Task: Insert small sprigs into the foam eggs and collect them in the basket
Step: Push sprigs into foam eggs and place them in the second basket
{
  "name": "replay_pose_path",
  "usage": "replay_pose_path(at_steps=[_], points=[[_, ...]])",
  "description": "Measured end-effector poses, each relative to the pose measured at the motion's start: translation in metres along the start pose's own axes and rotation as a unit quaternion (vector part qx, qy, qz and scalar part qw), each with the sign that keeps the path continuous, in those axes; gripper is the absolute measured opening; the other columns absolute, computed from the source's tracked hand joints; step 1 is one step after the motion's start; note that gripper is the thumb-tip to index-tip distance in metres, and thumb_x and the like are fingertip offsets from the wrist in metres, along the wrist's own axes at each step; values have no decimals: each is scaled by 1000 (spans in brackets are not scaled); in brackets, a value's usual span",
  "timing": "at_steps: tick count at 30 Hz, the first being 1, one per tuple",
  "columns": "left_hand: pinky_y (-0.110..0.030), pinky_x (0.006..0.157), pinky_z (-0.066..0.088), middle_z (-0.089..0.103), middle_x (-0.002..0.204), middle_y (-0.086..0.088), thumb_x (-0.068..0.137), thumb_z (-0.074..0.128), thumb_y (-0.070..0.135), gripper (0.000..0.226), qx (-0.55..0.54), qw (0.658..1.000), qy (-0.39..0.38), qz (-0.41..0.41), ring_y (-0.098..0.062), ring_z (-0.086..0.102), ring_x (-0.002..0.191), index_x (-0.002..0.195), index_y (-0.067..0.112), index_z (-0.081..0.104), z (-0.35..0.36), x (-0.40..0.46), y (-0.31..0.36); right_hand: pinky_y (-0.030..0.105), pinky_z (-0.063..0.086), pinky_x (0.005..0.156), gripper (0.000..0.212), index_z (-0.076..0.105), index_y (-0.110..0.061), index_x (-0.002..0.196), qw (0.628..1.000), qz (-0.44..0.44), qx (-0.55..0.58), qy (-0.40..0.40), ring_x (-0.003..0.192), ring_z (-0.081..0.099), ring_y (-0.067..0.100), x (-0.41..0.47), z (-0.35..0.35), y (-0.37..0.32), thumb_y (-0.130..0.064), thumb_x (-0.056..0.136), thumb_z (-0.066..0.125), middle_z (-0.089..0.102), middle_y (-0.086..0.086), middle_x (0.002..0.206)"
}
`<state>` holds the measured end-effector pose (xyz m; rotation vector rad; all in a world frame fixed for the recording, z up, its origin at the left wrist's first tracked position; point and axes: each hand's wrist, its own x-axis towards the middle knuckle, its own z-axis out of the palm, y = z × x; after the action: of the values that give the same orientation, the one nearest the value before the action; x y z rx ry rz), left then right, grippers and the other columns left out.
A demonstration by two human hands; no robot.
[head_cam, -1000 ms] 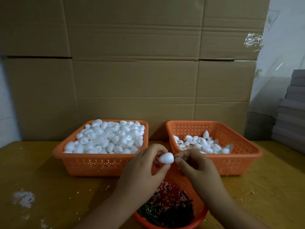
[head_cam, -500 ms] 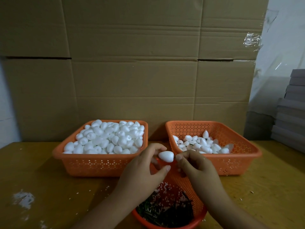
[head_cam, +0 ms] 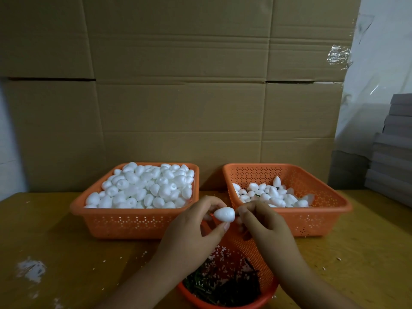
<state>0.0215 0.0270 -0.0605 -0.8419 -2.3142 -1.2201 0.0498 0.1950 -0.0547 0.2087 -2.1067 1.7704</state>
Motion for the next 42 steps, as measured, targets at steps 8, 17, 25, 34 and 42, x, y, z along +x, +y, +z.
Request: replay_pose_path(at_steps=[8,17,25,34,42], points=[[-15,67,46,57,111,35,78,58,55,30,-2,1000,7,-10,9,59,94,107,53,51,0,1,0,28,47,65,17,69,-20,73,1000,6,-7,7,64,58,6,0,0,0,-17,89,62,65,-4,67],[-11,65,46,53,114,39,80,70,43,40,22,1000,-9,-15,11,59,94,111,55,48,0,1,-2,29,47,64,28,64,-14,68,1000,-8,-26,12,62,57,9,2,-1,6,-27,92,60,64,7,66],[-14,71,50,60,108,29,78,57,57,29,18,1000,-12,7,5,58,101,105,47,56,0,2,-1,31,43,58,34,62,-11,63,999,-25,-39,12,59,52,12,2,0,4,-31,92,58,58,13,64],[-23,73,54,57,104,27,78,54,61,29,29,1000,0,9,3,58,98,102,45,60,0,2,-3,26,48,70,30,71,-27,75,998,-60,-13,-1,76,63,4,-2,-1,0,-18,96,53,70,-4,79],[-17,64,48,55,99,25,82,60,57,23,58,998,28,-2,0,57,86,103,46,58,1,2,-3,11,44,84,19,71,-31,103,988,-125,-82,-32,103,58,-1,-7,2,-5,-26,90,58,63,-19,101]])
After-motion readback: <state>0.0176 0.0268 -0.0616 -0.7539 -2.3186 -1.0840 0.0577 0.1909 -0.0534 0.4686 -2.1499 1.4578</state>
